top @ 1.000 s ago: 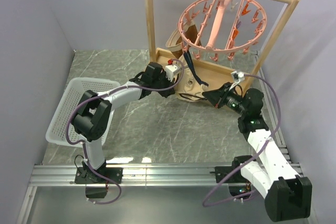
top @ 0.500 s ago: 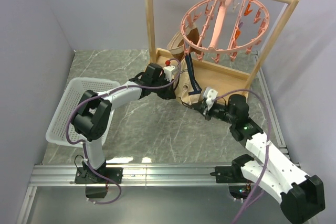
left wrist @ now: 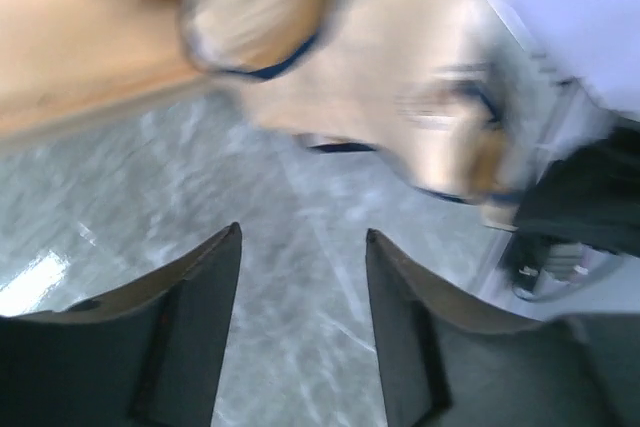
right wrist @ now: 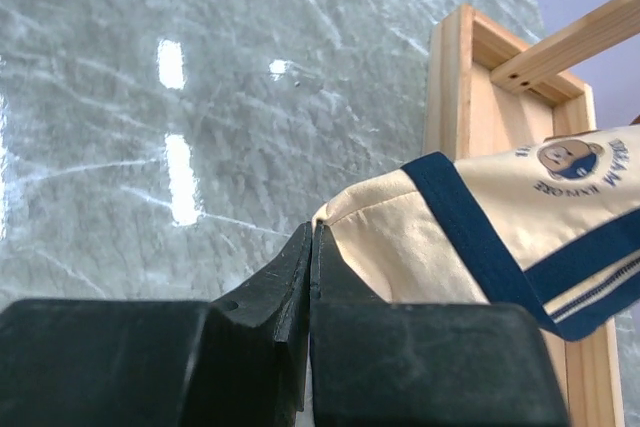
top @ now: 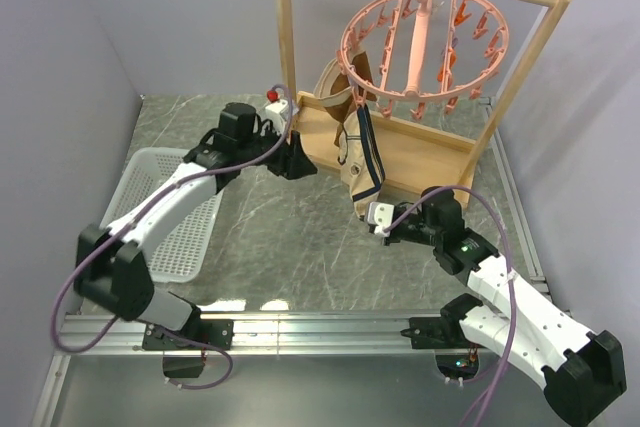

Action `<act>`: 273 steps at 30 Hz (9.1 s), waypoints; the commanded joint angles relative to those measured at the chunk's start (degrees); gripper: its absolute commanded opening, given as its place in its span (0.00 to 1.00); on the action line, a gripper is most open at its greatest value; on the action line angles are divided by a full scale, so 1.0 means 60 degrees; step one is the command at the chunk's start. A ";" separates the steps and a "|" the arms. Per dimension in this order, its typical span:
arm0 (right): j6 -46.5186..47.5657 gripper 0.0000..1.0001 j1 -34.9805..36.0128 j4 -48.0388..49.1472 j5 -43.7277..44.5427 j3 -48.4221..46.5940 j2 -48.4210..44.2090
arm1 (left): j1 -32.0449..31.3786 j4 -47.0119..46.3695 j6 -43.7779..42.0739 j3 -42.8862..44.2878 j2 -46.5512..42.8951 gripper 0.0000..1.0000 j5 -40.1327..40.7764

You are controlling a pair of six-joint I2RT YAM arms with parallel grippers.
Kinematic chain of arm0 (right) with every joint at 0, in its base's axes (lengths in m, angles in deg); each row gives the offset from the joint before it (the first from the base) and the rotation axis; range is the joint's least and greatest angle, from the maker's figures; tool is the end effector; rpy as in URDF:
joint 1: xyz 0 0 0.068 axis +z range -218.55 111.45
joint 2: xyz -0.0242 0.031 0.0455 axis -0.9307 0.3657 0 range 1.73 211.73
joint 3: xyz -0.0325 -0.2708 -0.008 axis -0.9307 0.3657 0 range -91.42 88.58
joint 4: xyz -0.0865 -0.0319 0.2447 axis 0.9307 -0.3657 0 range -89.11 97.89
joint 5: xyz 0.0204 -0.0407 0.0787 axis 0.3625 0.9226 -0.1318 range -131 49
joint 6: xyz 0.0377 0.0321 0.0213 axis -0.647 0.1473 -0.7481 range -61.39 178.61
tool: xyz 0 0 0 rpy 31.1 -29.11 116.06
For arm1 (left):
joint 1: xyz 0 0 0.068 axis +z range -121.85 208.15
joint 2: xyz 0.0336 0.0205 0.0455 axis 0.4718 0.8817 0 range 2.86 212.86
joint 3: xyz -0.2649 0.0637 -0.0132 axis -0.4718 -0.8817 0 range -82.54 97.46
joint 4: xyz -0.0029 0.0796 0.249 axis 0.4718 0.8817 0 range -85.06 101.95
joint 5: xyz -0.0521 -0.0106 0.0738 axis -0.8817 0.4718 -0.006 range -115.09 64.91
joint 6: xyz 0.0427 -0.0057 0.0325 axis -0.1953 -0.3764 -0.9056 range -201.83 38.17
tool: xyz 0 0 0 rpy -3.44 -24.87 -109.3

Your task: Clip the underwear to the hanger

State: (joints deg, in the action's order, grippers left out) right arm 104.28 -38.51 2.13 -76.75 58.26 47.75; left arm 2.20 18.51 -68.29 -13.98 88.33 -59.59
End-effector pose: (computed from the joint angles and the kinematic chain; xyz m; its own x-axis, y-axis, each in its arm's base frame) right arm 0.1493 0.1104 0.2574 0.4061 -0.4358 -0.8032 -0.8393 0.1698 -0.5164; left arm 0.2969 -0.1669 0.3102 -0.6306 0.0923 -0.7706 0.6706 0.5648 -0.4810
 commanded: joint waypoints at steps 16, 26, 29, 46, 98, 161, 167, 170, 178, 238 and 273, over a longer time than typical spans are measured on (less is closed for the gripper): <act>0.0489 0.00 0.0442 -0.0285 0.0435 -0.0468 -0.0126 | -0.2719 0.1151 -0.0176 0.2929 0.1617 0.66 0.0710; 0.0387 0.00 0.0486 -0.0344 0.0552 -0.0527 -0.0185 | -0.3189 0.1533 -0.0367 0.3383 0.2175 0.60 0.0506; 0.0372 0.00 0.0472 -0.0402 0.0582 -0.0556 -0.0199 | -0.3276 0.1855 -0.0382 0.3530 0.2380 0.52 0.0360; -0.0111 0.00 0.0486 -0.0387 0.0904 -0.0336 -0.0551 | -0.1900 0.0946 0.0205 0.0383 -0.0475 0.00 -0.0506; -0.7741 0.61 -0.2473 0.0417 0.3744 -0.2298 -0.1064 | -0.1211 -0.5145 -0.1656 -0.1979 -0.2307 0.98 0.0462; -0.8855 0.59 -0.6369 -0.0375 -0.1879 -0.6211 0.2173 | -0.5357 -1.2881 -0.2550 0.3428 0.5311 0.00 0.5823; -0.9397 0.59 -0.6296 0.0798 -0.1938 -0.6020 0.2393 | -0.5357 -1.2764 -0.2623 0.3238 0.5149 0.00 0.5487; -0.9487 0.59 -0.6150 0.0945 -0.2011 -0.5976 0.2394 | -0.5357 -1.2676 -0.2594 0.3194 0.5135 0.00 0.5384; -0.8507 0.58 -0.5374 0.0931 -0.1046 -0.5829 0.2305 | -0.5371 -1.2427 -0.2608 0.3193 0.5047 0.00 0.5208; -0.8535 0.00 -0.5051 0.0813 -0.0634 -0.6532 0.3053 | -0.1168 -0.5849 -1.0169 -0.3971 -0.0052 0.73 -0.1120; -0.8930 0.00 -0.5051 0.0843 -0.0238 -0.6606 0.3258 | -0.1885 -1.3158 0.5711 -0.5011 0.3815 0.71 0.2997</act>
State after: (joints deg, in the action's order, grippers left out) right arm 51.49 -69.28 5.32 -78.10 21.06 67.55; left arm -8.40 -53.71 -38.63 -45.57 109.33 -42.48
